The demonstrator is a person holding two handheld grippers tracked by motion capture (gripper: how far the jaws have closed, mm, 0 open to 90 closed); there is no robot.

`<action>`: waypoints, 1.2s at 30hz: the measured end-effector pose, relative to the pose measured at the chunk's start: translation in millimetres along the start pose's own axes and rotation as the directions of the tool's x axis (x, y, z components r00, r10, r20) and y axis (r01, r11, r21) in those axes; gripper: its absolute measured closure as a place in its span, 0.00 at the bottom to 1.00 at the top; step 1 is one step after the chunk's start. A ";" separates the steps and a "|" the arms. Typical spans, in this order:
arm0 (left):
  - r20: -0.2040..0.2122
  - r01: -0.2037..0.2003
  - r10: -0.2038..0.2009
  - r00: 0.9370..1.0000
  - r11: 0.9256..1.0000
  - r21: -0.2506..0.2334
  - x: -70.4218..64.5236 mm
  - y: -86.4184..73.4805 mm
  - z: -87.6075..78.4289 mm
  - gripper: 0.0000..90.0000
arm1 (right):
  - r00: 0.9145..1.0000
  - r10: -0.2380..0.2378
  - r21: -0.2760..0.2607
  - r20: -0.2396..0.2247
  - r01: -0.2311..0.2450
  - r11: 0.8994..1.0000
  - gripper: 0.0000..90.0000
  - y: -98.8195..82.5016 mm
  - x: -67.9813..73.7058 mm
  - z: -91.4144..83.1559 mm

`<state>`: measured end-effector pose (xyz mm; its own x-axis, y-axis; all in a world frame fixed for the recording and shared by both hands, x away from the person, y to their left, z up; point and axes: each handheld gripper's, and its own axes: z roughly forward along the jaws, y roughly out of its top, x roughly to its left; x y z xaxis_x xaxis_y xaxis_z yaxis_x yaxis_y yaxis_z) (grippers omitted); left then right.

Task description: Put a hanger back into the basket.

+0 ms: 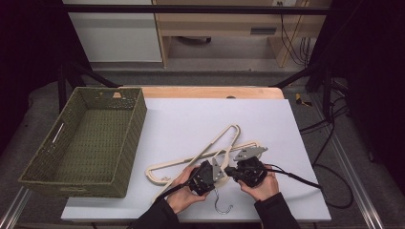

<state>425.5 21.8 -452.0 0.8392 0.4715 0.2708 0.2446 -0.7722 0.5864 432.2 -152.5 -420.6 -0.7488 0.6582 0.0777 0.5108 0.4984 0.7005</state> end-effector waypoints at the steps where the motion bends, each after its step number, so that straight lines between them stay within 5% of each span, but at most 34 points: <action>1: -0.001 -0.003 0.003 1.000 1.000 0.003 0.0 0.2 -1.2 0.83 | 1.000 -0.005 -0.006 0.001 0.005 1.000 0.96 0.0 0.2 -1.7; 4: -0.015 -0.003 0.002 1.000 1.000 -0.007 1.5 -0.9 -6.2 0.83 | 1.000 0.005 -0.064 -0.010 -0.006 0.998 0.86 1.7 -2.1 -12.2; 8: -0.026 0.015 -0.016 1.000 0.999 -0.043 5.6 -2.4 -15.4 0.85 | 0.999 0.036 -0.197 0.000 -0.035 0.980 0.69 2.3 -11.0 -41.3; 10: -0.031 0.027 -0.029 0.999 0.998 -0.060 10.5 -3.7 -23.0 0.87 | 0.997 0.073 -0.303 0.032 -0.060 0.951 0.54 -2.4 -21.3 -63.7; 11: -0.037 0.036 -0.039 0.999 0.997 -0.072 13.2 -4.5 -26.6 0.87 | 0.997 0.073 -0.303 0.032 -0.060 0.951 0.54 -2.4 -21.3 -63.7; 16: -0.061 0.092 -0.100 0.993 0.989 -0.115 29.0 -9.4 -43.1 0.90 | 0.983 0.164 -0.377 0.088 -0.119 0.918 0.37 -15.9 -40.6 -84.8; 20: -0.092 0.149 -0.164 0.982 0.977 -0.154 42.4 -13.7 -51.6 0.92 | 0.970 0.219 -0.386 0.108 -0.162 0.908 0.25 -24.0 -51.1 -88.1; 22: -0.119 0.154 -0.172 0.978 0.977 -0.148 50.5 -17.1 -56.5 0.93 | 0.964 0.239 -0.388 0.113 -0.178 0.904 0.23 -27.6 -55.2 -87.4; 30: -0.140 0.267 -0.297 0.945 0.943 -0.197 79.8 -35.8 -70.5 0.95 | 0.961 0.256 -0.396 0.100 -0.198 0.897 0.17 -34.0 -61.1 -83.4; 33: -0.122 0.298 -0.331 0.936 0.927 -0.228 86.1 -40.1 -79.3 0.95 | 0.962 0.251 -0.397 0.103 -0.192 0.898 0.15 -35.3 -61.9 -83.2; 34: -0.104 0.316 -0.351 0.931 0.914 -0.254 88.4 -41.5 -84.4 0.95 | 0.962 0.254 -0.402 0.102 -0.194 0.895 0.15 -35.5 -61.9 -83.2; 36: -0.088 0.331 -0.368 0.926 0.901 -0.281 91.8 -42.6 -95.0 0.95 | 0.962 0.254 -0.408 0.102 -0.193 0.893 0.13 -36.2 -62.4 -84.3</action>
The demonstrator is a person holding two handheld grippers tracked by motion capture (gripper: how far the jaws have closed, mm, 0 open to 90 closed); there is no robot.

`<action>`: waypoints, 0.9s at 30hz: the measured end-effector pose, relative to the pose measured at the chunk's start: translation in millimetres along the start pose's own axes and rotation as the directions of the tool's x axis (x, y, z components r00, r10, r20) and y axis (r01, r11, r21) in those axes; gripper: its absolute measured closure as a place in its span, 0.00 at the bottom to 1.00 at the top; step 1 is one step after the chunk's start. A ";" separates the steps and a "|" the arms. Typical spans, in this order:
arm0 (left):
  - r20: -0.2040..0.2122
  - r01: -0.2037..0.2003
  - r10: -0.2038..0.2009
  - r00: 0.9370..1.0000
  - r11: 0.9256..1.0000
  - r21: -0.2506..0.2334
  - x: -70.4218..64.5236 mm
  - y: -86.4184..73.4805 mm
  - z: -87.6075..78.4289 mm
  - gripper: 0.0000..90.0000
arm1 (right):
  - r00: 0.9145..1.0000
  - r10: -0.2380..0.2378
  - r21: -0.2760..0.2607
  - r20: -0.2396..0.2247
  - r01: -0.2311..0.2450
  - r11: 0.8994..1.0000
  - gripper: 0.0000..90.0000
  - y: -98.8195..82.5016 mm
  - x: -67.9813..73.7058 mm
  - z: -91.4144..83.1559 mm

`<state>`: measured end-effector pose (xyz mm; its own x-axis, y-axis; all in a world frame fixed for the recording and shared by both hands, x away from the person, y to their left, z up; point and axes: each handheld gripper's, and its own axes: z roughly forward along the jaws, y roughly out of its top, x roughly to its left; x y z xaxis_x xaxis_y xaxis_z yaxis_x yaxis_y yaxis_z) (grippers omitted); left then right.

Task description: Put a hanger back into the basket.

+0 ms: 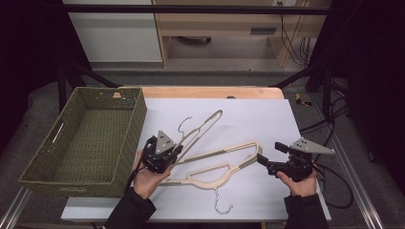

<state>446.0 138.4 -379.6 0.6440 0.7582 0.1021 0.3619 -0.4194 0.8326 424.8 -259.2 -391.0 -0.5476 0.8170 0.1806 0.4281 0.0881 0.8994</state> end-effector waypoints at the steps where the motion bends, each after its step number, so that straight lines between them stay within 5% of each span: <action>1: 0.004 0.004 -0.004 1.000 1.000 -0.014 2.2 2.0 -5.7 0.95 | 1.000 0.001 -0.004 0.001 -0.001 1.000 0.12 0.0 -0.3 -0.7; 12: 0.092 0.029 -0.012 0.996 0.984 -0.176 22.4 29.8 -74.0 0.95 | 1.000 -0.007 -0.054 0.010 0.007 0.999 0.07 1.7 -0.7 -7.8; 27: 0.082 0.035 -0.022 0.996 0.986 -0.163 87.7 57.8 -125.3 0.95 | 0.997 -0.067 -0.085 0.039 0.070 0.994 0.03 4.2 3.0 -13.1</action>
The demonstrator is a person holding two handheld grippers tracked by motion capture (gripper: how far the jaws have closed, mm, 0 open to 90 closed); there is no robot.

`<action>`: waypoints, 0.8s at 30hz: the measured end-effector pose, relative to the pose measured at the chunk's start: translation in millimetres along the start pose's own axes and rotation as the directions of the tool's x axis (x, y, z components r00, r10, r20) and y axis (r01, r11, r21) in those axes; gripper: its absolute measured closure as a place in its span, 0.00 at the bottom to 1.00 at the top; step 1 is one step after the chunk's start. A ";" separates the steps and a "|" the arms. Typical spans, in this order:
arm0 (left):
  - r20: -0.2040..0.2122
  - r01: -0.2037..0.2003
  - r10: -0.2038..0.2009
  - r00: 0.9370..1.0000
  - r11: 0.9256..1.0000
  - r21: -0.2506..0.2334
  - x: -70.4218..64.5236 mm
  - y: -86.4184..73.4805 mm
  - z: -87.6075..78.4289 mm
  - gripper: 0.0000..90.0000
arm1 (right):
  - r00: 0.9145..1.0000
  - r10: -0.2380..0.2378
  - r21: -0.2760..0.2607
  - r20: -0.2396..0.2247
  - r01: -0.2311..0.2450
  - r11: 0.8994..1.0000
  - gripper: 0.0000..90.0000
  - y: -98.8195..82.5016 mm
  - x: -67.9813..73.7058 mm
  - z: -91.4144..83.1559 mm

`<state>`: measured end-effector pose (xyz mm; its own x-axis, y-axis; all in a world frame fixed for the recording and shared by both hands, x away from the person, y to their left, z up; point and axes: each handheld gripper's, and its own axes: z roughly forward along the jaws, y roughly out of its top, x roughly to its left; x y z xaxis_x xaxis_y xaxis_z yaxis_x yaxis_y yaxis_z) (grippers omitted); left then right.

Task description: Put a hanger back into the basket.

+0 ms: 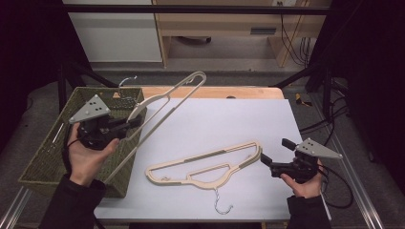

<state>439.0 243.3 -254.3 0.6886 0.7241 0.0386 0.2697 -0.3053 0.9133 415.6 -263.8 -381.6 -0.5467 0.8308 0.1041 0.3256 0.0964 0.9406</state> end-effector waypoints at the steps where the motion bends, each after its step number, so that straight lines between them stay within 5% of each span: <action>1: 0.000 0.002 -0.002 1.000 1.000 0.003 4.7 0.6 -1.8 0.95 | 1.000 0.000 -0.003 -0.004 0.000 1.000 0.03 0.1 0.2 -0.2; 12: -0.046 0.027 -0.025 0.999 0.999 0.044 54.6 -2.6 -12.0 0.95 | 1.000 -0.001 0.005 0.000 0.001 1.000 0.03 0.0 1.0 1.5; 24: -0.106 -0.009 0.018 0.994 0.996 0.090 106.4 -17.6 -31.3 0.95 | 1.000 -0.001 0.009 -0.004 0.001 1.000 0.03 0.1 0.8 2.1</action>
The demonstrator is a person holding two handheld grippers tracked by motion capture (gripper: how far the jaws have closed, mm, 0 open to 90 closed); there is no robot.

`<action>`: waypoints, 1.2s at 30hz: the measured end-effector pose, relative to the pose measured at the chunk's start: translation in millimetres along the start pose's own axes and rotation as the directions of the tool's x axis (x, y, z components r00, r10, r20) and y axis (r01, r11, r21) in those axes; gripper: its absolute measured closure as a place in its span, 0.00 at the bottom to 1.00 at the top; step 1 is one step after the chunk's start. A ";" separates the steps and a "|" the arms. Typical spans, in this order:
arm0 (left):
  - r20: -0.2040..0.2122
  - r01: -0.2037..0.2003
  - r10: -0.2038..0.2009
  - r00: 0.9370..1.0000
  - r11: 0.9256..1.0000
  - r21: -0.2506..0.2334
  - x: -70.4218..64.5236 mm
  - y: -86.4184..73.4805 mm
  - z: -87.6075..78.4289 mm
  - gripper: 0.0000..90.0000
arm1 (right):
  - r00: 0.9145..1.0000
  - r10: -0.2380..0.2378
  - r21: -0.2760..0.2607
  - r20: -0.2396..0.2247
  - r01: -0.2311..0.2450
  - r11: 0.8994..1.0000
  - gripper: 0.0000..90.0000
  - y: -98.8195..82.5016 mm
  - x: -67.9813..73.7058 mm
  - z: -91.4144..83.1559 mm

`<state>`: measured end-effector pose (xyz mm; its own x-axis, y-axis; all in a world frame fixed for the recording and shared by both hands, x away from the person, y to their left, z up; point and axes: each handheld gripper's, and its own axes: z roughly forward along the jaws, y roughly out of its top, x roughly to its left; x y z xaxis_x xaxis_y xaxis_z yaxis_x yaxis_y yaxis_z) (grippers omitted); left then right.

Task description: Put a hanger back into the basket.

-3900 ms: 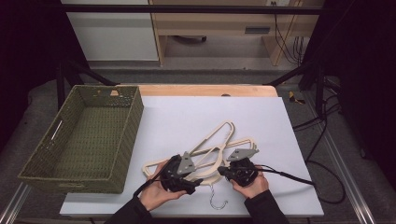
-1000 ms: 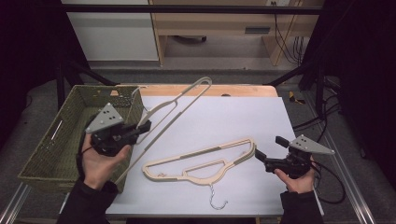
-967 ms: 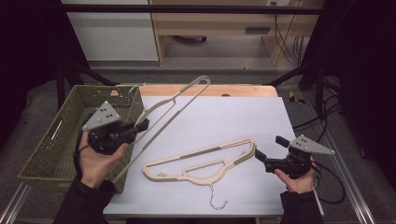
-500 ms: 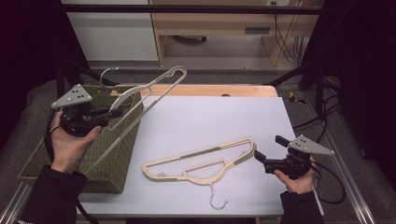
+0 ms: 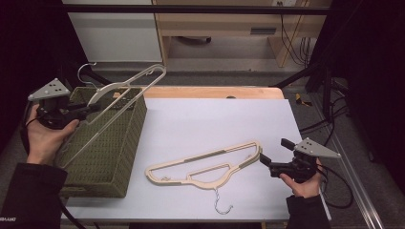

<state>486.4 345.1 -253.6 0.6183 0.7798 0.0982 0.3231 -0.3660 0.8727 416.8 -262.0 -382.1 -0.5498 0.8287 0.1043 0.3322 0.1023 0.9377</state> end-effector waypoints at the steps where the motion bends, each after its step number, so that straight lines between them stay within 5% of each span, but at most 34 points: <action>1: -0.010 -0.009 0.009 1.000 1.000 0.009 4.3 -2.5 -0.6 0.95 | 1.000 0.001 0.002 -0.001 -0.001 1.000 0.03 -0.1 0.2 0.2; 3: -0.025 -0.023 0.024 0.999 1.000 0.021 14.2 -8.1 -0.6 0.95 | 1.000 0.003 0.004 -0.001 -0.003 1.000 0.03 -0.2 0.8 0.9; 11: -0.071 0.050 -0.044 0.996 0.995 0.083 47.5 -36.3 1.6 0.95 | 1.000 -0.003 0.021 -0.008 0.003 1.000 0.03 -0.9 1.6 3.5; 15: -0.089 0.029 -0.021 0.996 0.995 0.095 57.0 -49.0 0.4 0.95 | 1.000 -0.001 0.020 -0.004 0.001 1.000 0.03 -1.0 1.6 4.1; 24: -0.099 -0.008 0.023 0.995 0.989 0.149 65.4 -69.9 0.7 0.95 | 1.000 0.005 0.025 -0.007 -0.005 1.000 0.03 -1.7 2.3 6.0; 29: -0.119 -0.032 0.060 0.991 0.974 0.225 63.9 -84.1 10.3 0.95 | 1.000 0.003 0.028 -0.009 -0.003 1.000 0.04 -1.9 2.5 6.3; 36: -0.132 -0.040 0.073 0.989 0.970 0.240 61.8 -108.3 24.3 0.95 | 1.000 -0.014 0.037 -0.012 0.014 0.999 0.04 -2.6 2.2 6.7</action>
<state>507.1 420.6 -353.7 0.5403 0.8111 0.2241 0.4604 -0.5079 0.7281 419.8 -256.7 -386.6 -0.5632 0.8208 0.0955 0.3524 0.1341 0.9262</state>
